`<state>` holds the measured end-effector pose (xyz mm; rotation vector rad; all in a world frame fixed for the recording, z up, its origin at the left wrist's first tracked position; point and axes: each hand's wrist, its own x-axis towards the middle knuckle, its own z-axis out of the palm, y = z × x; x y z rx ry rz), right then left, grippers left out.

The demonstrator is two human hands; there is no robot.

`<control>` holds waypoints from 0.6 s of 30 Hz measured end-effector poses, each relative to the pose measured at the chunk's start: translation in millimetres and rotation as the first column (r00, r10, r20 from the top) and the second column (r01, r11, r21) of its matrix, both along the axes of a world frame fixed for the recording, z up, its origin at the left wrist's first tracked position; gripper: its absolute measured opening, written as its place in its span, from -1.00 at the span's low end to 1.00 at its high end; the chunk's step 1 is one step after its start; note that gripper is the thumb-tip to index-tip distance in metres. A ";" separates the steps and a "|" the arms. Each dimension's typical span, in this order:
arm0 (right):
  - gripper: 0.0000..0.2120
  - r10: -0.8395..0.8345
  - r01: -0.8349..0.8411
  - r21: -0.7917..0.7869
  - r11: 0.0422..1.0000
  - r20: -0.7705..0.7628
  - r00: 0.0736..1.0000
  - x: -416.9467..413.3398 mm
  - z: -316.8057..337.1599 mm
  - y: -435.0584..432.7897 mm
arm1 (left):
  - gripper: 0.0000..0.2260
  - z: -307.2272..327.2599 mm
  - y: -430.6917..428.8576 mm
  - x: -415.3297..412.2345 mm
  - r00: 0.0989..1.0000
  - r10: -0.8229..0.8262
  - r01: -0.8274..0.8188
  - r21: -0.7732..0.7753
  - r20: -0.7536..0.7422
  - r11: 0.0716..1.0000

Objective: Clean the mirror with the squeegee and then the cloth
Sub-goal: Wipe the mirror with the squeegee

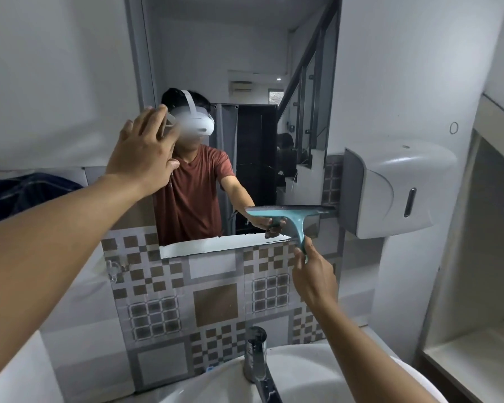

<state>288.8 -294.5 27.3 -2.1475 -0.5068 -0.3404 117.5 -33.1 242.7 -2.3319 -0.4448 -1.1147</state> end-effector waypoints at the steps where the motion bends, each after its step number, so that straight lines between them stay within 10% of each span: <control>1: -0.59 0.024 -0.023 0.033 0.999 -0.033 0.999 -2.6 -1.8 0.7 | -0.27 -0.2 0.3 0.2 1.000 -0.003 0.003 0.000 0.004 1.000; 18: -0.71 0.322 -0.052 0.607 0.793 -0.344 0.882 -81.0 -6.6 76.2 | -0.26 -1.5 -0.4 2.3 1.000 0.011 -0.011 -0.015 0.009 1.000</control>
